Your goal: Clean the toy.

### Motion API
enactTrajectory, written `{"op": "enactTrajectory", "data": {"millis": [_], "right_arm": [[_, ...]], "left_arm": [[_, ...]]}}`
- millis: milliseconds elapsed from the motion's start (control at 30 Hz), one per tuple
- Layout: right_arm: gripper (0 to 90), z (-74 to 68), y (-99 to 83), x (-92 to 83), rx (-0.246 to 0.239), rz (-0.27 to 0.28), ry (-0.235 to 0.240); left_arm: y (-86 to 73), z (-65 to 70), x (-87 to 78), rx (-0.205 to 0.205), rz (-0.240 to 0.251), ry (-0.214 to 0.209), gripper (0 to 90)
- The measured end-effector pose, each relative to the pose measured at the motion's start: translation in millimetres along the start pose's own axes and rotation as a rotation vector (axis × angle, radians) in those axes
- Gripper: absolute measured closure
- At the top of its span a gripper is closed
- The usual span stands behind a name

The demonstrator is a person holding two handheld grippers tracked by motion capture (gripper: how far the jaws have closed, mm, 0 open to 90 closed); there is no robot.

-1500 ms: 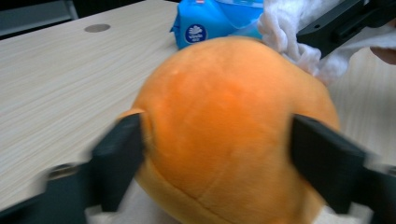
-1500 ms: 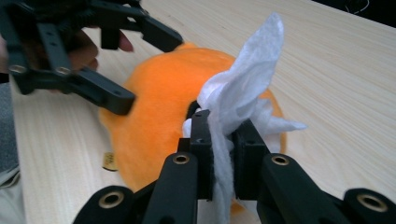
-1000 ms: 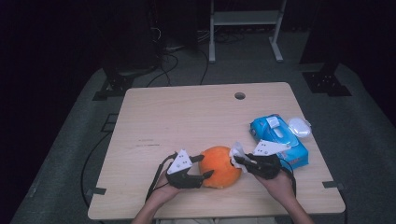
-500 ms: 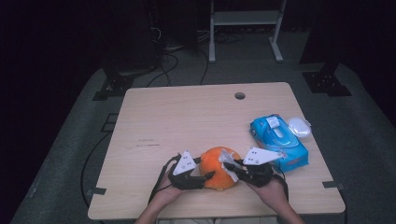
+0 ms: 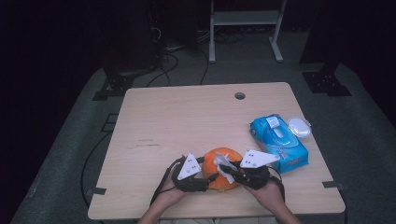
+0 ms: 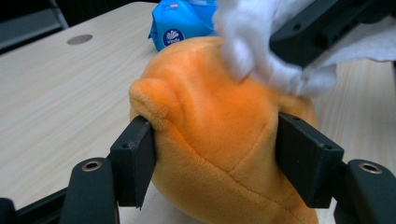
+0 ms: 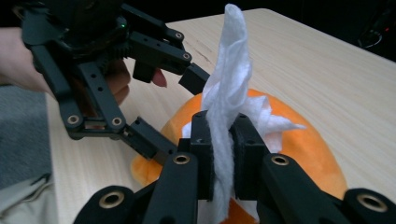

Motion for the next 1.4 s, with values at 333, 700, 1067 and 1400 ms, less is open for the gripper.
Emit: {"op": "enactTrajectory", "data": {"millis": [333,700,1067,1400], "right_arm": [[80.3,39.0,-8.3,-13.0,0.046,-0.003,-0.120],[80.3,-8.3,4.3,6.8,-0.070,-0.013,-0.033],[80.2,3.9,4.0,-2.3,-0.043,-0.005,-0.074],[80.1,7.4,5.9,1.6,-0.069,-0.021,-0.119]], "left_arm": [[-4.6,0.6,2.9,-0.052,0.024,-0.028,18.0],[-0.6,5.7,5.3,-0.011,0.016,-0.003,33.6],[-2.8,9.1,7.8,0.008,0.017,-0.012,33.2],[-7.9,9.0,8.1,0.030,0.003,-0.009,34.2]]}}
Point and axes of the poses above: each handheld gripper's, and its own axes: x roughly forward along the jaws, y roughly out of its top, z roughly to its right, the point moved 8 cm from there along x, roughly forward along the jaws, and after that the axes turned 15 degrees about z, right-handed, at the moved point
